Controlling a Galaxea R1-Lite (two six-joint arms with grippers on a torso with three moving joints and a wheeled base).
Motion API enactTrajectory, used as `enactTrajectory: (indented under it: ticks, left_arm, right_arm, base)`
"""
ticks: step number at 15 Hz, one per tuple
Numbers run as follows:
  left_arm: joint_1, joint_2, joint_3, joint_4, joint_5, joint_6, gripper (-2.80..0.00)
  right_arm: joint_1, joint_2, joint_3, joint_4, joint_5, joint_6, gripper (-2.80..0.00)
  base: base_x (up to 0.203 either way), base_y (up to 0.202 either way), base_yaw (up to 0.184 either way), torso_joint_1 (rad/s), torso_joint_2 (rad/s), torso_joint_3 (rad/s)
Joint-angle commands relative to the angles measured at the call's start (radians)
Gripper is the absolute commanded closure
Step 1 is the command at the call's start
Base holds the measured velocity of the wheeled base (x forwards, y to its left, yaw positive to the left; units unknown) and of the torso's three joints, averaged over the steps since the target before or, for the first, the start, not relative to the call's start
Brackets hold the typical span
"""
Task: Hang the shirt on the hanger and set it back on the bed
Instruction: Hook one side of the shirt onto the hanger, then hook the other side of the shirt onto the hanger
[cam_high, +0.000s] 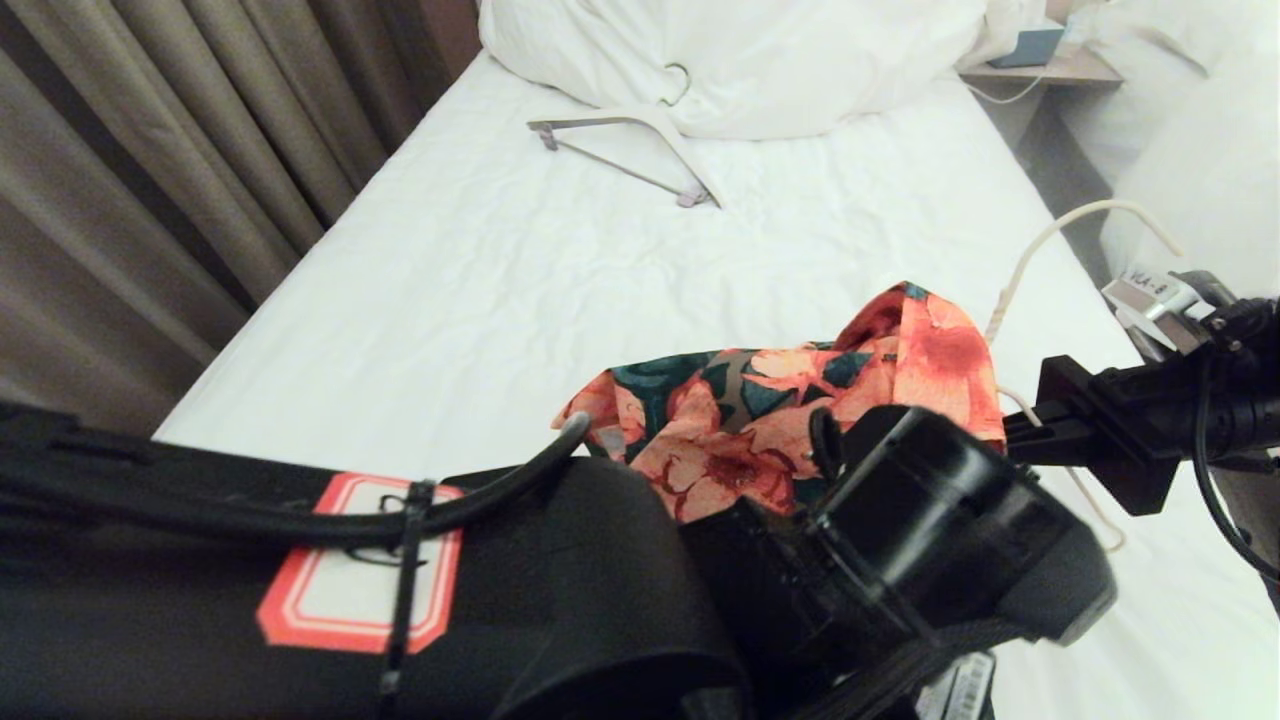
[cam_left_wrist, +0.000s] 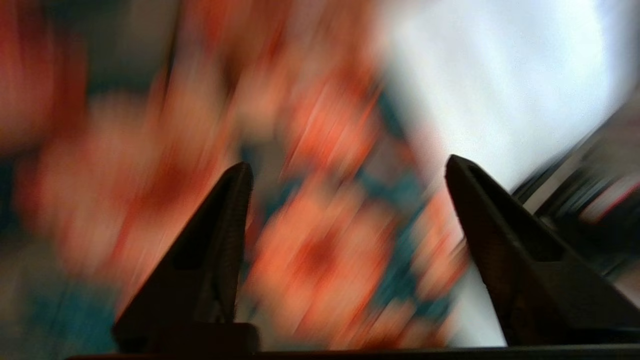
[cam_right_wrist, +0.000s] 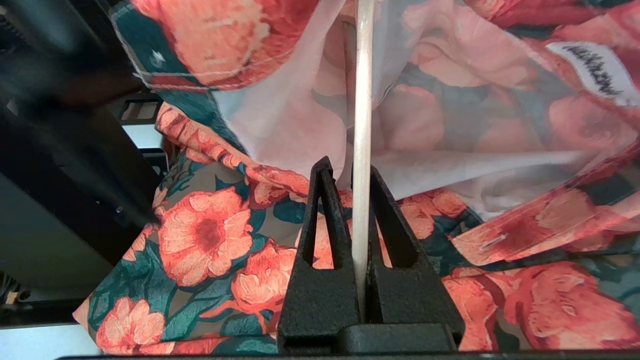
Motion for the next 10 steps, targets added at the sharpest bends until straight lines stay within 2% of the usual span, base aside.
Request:
enactTrajectory:
  ticks: [1, 3, 4, 8, 10]
  left_arm:
    - [0.003, -0.139, 0.145, 0.027, 0.004, -0.001, -2.80]
    - [0.011, -0.274, 0.219, 0.037, 0.036, 0.001, -2.80]
    - [0.015, -0.361, 0.252, 0.042, 0.068, 0.007, 0.00]
    - [0.083, -0.701, 0.308, 0.138, 0.122, 0.081, 0.00]
    - [0.139, -0.818, 0.316, 0.165, 0.132, 0.174, 0.00]
  right_arm:
    - [0.006, -0.022, -0.001, 0.004, 0.008, -0.006, 0.00]
    - [0.029, -0.044, 0.004, 0.004, 0.008, -0.005, 0.00]
    - [0.036, -0.047, 0.004, 0.004, 0.008, -0.005, 0.00]
    - [0.145, -0.063, -0.002, 0.005, 0.002, 0.012, 0.00]
    - [0.191, -0.086, 0.004, 0.006, -0.004, 0.018, 0.00]
  base:
    - [0.000, 0.000, 0.000, 0.000, 0.00, 0.000]
    - [0.000, 0.000, 0.000, 0.000, 0.00, 0.000]
    - [0.000, 0.000, 0.000, 0.000, 0.00, 0.000]
    - [0.000, 0.000, 0.000, 0.000, 0.00, 0.000]
    - [0.000, 0.000, 0.000, 0.000, 0.00, 0.000]
